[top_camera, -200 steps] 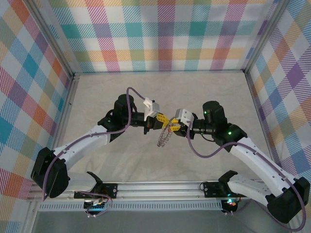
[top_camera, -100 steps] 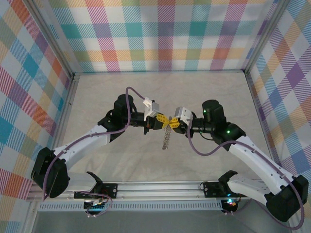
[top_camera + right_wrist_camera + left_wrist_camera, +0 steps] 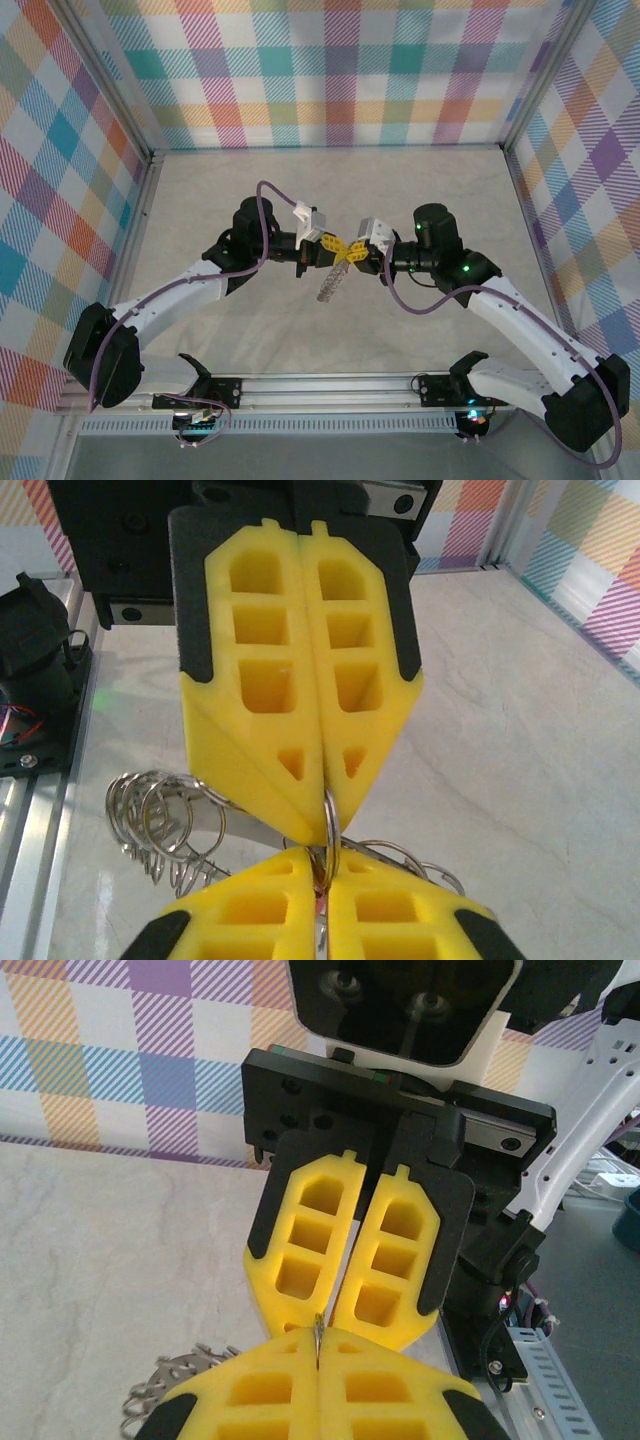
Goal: Put the keys on the keyring
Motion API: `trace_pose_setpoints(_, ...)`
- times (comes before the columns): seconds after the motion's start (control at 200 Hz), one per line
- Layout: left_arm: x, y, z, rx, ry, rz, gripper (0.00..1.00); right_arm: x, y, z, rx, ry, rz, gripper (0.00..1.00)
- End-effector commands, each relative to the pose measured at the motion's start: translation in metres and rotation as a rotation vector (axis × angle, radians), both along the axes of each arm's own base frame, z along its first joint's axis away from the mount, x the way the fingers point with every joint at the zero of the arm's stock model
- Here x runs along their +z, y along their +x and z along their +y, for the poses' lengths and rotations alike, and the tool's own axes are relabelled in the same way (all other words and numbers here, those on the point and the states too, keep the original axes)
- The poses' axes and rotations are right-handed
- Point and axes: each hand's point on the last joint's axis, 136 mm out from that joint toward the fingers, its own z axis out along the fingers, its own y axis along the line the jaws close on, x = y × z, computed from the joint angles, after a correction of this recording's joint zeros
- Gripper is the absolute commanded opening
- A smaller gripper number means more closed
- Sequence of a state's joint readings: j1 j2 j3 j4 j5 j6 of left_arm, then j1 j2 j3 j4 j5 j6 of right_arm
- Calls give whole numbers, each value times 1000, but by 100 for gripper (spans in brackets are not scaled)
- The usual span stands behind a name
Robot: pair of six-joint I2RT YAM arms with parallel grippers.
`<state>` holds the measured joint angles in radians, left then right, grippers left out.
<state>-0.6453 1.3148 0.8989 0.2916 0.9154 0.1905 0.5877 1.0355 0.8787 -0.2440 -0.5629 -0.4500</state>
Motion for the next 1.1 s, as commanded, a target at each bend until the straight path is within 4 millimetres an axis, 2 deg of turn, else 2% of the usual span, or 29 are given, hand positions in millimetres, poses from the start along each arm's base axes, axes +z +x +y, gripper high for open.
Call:
trace_pose_setpoints(0.0, 2, -1, -2, -3, -10, -17, 1, 14, -4, 7, 51, 28, -30, 3)
trace_pose_setpoints(0.125, -15, -5, 3, -14, 106, -32, 14, 4, -5, 1, 48, -52, -14, 1)
trace_pose_setpoints(0.285, -35, -7, 13, -20, 259, -45, 15, -12, -14, -4, 108, -183, 55, 0)
trace_pose_setpoints(0.425, -46, -10, 17, -44, 334, -21, 16, -15, -13, -7, 117, -223, 50, 0)
trace_pose_setpoints(0.655, -42, -11, 14, -60, 316, -30, 18, -23, -24, -11, 188, -307, 107, 0)
trace_pose_setpoints(0.795, -38, -13, 10, -86, 286, -31, 19, -25, -23, -10, 191, -312, 105, 0)
trace_pose_setpoints(0.935, -26, -15, 4, -117, 212, -33, 19, -26, -19, -11, 178, -320, 100, 0)
trace_pose_setpoints(1.095, -25, -19, -1, -156, 185, 11, 19, -25, -18, -10, 172, -318, 99, 0)
